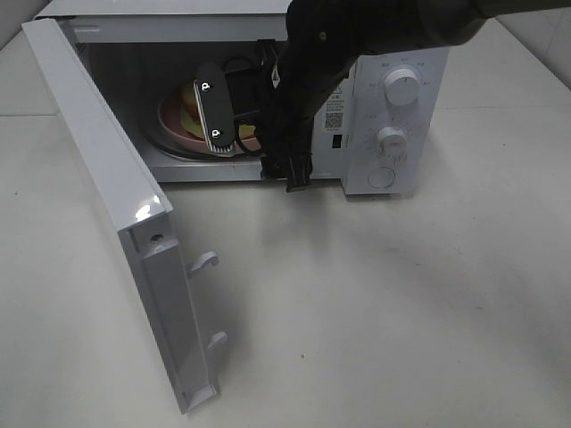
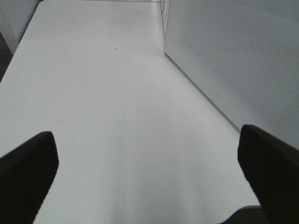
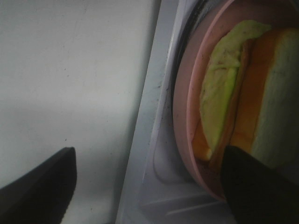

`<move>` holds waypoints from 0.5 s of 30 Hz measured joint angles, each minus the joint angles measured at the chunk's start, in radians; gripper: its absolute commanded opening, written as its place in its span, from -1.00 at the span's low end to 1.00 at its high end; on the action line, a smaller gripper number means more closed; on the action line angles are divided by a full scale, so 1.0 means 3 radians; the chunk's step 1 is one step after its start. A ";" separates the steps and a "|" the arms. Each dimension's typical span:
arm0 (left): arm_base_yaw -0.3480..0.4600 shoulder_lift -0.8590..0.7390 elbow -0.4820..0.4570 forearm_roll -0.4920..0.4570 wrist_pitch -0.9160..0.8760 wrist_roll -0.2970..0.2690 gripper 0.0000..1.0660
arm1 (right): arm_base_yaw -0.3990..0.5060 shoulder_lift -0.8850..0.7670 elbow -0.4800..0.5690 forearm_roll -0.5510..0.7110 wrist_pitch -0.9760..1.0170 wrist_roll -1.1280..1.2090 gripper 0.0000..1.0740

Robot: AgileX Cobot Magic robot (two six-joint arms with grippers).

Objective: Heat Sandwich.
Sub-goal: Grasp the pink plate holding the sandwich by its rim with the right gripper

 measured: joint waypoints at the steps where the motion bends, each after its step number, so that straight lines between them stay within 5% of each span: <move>1: 0.0000 0.0000 0.0000 0.0000 0.0000 0.0000 0.88 | 0.0000 0.0093 -0.0097 0.0000 0.0000 0.0000 0.48; 15: 0.0000 0.0000 0.0000 0.0000 0.0000 0.0000 0.88 | 0.0000 0.0773 -0.0940 0.0000 0.0093 0.0110 0.42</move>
